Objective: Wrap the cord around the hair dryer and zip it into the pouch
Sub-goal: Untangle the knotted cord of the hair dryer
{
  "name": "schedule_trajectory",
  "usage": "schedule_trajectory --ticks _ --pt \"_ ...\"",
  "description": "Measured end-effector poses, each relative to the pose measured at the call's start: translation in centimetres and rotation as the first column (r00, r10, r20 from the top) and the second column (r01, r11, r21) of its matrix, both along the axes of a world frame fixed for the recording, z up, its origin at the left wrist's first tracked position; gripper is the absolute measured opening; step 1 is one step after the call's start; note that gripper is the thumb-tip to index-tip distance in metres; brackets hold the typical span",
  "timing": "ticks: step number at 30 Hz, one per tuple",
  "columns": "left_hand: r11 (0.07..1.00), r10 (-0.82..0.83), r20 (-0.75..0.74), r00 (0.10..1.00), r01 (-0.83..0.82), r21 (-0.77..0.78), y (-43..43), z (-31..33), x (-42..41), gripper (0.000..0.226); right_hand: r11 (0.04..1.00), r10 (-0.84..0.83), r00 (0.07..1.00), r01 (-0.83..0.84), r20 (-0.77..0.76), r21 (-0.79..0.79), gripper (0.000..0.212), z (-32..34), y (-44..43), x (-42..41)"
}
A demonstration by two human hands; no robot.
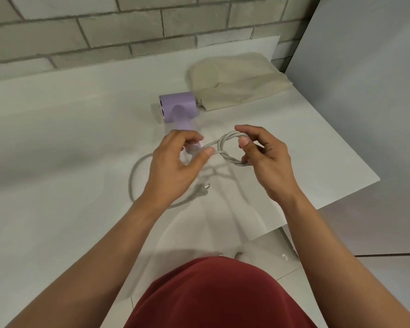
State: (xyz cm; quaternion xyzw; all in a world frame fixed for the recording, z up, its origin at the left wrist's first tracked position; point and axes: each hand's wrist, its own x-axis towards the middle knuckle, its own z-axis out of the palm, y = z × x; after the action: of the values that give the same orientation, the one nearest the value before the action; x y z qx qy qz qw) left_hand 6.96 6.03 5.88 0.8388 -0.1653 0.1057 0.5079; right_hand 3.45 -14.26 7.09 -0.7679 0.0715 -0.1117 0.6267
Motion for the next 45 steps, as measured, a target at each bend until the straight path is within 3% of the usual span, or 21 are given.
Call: schedule_trajectory --ticks 3,6,9,12,21,24,33,37,40,43,45 --pt "0.997 -0.070 -0.017 0.997 0.070 0.044 -1.3 0.6 -0.2 0.038 1.000 -0.011 1.000 0.011 0.013 0.012 0.021 0.1 0.5 0.1" --pt "1.000 -0.027 -0.053 0.998 0.027 0.001 -1.8 0.7 0.3 0.041 0.999 -0.019 1.000 0.019 0.018 0.037 0.022 0.1 0.7 0.3" --pt "0.998 -0.063 -0.073 0.995 0.061 -0.030 -1.8 0.9 0.7 0.039 0.997 -0.021 1.000 0.019 0.015 0.070 0.021 0.0 0.6 0.3" --pt "0.978 -0.182 -0.199 0.963 0.155 -0.140 -1.2 1.1 1.2 0.028 0.995 -0.044 0.999 0.043 0.006 0.094 0.021 0.0 0.3 0.3" --pt "0.937 -0.307 -0.354 0.883 0.216 -0.274 -0.2 1.7 2.5 0.024 0.991 0.046 0.998 -0.039 0.050 -0.132 0.020 0.5 0.4 0.3" --pt "0.930 -0.340 -0.376 0.862 0.248 -0.272 -0.2 1.8 2.6 0.021 0.994 0.034 0.999 -0.030 0.032 -0.107 0.017 0.4 0.5 0.6" --pt "0.935 -0.292 -0.404 0.867 0.171 -0.310 -1.2 2.0 1.9 0.016 0.997 -0.054 0.998 0.055 0.007 -0.046 0.017 -0.3 1.3 0.8" --pt "0.967 -0.192 -0.356 0.915 0.113 -0.229 -1.8 1.8 1.3 0.023 0.997 -0.025 1.000 0.025 0.006 -0.072 0.018 -0.7 2.0 0.5" --pt "0.978 -0.157 -0.378 0.912 0.091 -0.188 -1.6 1.8 1.4 0.019 0.955 -0.012 1.000 0.019 0.027 -0.296 0.020 -0.9 1.5 0.8" --pt "0.975 -0.175 -0.401 0.899 0.102 -0.197 -1.5 1.7 1.3 0.019 0.786 0.063 0.981 0.064 0.182 -0.615 0.031 -1.0 0.3 1.3" --pt "0.971 -0.197 -0.407 0.892 0.120 -0.206 -1.6 1.8 1.2 0.020 0.635 0.205 0.937 0.092 0.282 -0.767 0.033 -1.0 -0.3 1.5"
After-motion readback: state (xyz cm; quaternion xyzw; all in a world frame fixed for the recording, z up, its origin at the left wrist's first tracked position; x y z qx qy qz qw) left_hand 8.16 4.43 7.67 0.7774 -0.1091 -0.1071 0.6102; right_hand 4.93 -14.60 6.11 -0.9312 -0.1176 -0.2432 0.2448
